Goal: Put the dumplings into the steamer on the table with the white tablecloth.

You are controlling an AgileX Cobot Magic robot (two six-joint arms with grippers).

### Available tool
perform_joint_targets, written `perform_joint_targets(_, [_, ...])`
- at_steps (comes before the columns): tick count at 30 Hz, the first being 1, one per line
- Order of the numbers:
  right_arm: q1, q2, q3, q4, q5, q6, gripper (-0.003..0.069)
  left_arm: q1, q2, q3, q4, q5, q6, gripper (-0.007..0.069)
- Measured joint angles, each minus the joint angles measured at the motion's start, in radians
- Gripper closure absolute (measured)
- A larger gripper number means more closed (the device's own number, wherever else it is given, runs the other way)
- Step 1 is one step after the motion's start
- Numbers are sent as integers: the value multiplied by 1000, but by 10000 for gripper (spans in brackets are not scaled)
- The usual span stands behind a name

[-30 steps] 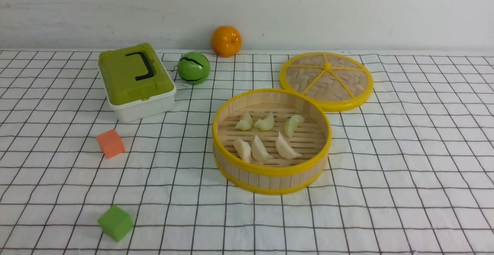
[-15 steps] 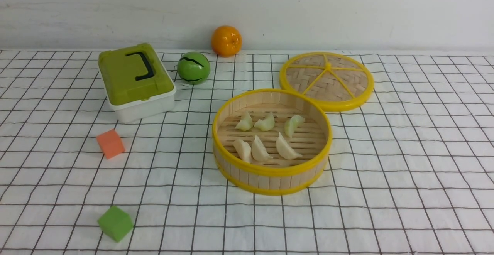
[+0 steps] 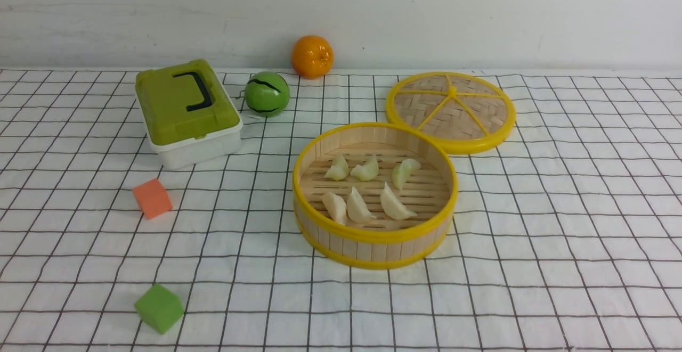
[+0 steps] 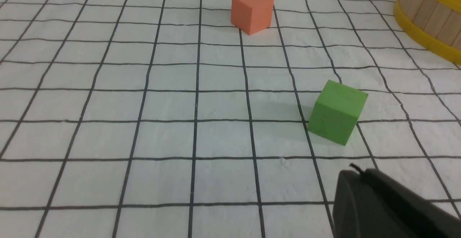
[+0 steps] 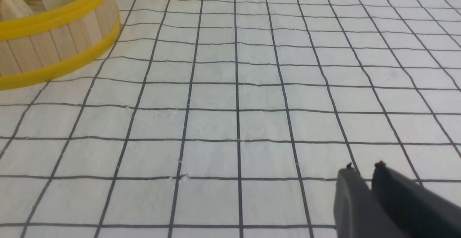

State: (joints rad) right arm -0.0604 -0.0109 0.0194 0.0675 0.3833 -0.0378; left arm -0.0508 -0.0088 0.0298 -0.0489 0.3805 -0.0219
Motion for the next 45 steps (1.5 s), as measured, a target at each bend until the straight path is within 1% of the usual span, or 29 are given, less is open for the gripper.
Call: perform_joint_targets(45, [0,0,0,0,0,0,522,0,0,0,0,0,3,629])
